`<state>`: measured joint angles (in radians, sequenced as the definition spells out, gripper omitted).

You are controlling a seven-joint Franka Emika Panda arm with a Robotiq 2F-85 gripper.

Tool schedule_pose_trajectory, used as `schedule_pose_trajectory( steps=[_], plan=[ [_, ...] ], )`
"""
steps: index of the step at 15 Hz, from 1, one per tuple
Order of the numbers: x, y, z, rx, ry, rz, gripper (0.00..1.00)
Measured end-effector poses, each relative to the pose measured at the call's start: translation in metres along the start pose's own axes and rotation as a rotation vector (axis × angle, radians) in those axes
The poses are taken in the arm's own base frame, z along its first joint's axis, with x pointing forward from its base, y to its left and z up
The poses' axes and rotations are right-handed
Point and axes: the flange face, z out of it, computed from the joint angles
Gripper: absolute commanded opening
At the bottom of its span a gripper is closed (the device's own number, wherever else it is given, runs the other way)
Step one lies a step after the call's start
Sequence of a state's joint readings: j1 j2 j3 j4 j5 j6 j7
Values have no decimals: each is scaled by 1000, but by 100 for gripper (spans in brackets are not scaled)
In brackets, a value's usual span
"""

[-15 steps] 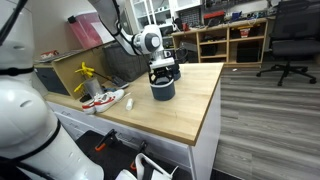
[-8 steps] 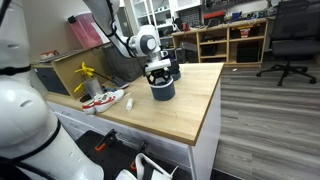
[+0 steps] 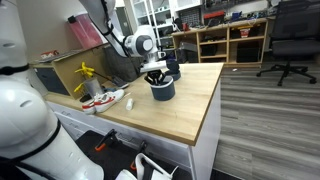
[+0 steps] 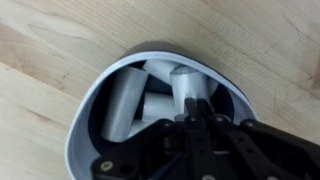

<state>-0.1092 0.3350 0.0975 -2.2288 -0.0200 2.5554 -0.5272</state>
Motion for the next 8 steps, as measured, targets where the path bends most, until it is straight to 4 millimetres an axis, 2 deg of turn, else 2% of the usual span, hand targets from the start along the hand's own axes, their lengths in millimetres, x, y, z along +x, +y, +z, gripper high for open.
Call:
schedule_pose_trajectory(
  steps=[8],
  plan=[
    [-8, 13, -9, 1, 42, 65, 0]
  ],
)
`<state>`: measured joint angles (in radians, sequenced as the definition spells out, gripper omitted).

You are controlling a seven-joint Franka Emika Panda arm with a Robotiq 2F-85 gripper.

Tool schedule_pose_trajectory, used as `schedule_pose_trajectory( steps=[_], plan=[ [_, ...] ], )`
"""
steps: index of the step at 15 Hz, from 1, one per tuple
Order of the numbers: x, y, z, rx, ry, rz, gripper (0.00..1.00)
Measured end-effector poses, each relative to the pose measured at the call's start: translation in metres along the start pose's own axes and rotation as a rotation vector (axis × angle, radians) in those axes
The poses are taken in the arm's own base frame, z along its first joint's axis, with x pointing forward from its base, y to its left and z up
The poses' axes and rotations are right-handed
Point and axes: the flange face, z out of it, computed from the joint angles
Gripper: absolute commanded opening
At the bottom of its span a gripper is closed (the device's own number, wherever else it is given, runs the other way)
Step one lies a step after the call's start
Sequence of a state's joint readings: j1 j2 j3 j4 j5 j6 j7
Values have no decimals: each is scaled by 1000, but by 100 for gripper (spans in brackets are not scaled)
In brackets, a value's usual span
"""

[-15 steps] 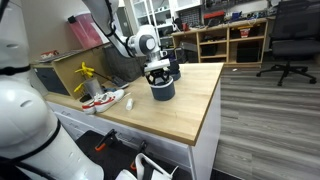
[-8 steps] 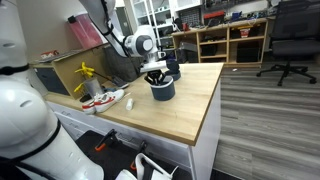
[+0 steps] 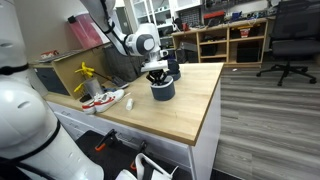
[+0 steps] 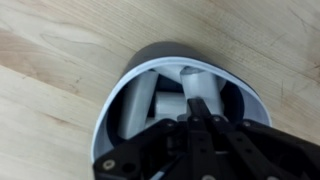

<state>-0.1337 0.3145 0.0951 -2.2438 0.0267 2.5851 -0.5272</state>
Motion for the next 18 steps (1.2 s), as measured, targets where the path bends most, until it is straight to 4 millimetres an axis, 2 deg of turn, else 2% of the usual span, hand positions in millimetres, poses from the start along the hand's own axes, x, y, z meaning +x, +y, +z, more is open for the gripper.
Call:
schedule_pose_trajectory(
  steps=[5, 10, 11, 13, 18],
  plan=[
    [6, 6, -30, -77, 119, 4, 0],
    [4, -5, -49, -59, 82, 11, 0],
    [4, -9, -55, -49, 54, 28, 21],
    [4, -16, -74, -44, 3, 69, 34],
    [17, -37, -144, -110, 4, 156, 71]
  ],
)
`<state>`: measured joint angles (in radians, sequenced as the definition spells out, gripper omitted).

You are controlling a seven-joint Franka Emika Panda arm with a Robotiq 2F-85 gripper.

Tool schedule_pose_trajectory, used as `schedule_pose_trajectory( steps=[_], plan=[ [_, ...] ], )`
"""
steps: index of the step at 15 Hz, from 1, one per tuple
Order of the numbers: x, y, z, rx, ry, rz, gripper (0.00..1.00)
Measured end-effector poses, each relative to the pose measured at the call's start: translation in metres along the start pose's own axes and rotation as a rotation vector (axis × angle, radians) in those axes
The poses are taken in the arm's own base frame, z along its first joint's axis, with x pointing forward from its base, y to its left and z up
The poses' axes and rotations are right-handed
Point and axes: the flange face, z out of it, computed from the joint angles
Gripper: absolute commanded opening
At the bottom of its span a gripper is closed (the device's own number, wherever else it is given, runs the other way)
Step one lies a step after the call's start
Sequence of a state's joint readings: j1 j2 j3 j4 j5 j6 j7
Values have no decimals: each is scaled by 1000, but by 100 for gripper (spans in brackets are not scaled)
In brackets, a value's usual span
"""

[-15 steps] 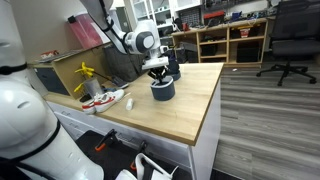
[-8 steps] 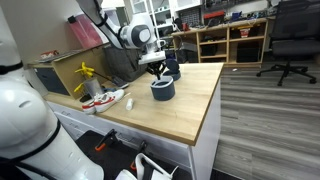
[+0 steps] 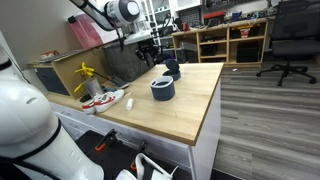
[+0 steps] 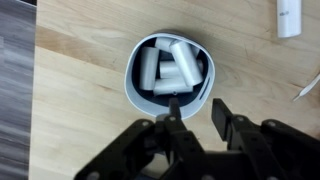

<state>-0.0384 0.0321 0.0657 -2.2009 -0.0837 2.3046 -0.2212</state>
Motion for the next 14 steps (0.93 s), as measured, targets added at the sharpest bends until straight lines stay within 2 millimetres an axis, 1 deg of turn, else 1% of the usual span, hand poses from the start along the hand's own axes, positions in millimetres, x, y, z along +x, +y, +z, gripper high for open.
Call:
schedule_pose_trajectory(
  steps=[1, 2, 3, 5, 6, 14],
  plan=[
    [2, -4, -13, -18, 6, 12, 77],
    [3, -8, -21, -35, 11, 22, 86],
    [2, -12, -26, -46, 8, 31, 68],
    [3, -16, -26, -47, 7, 28, 83],
    [3, -15, -25, -46, 5, 28, 86],
    [2, -12, -23, -46, 2, 33, 86]
  ],
)
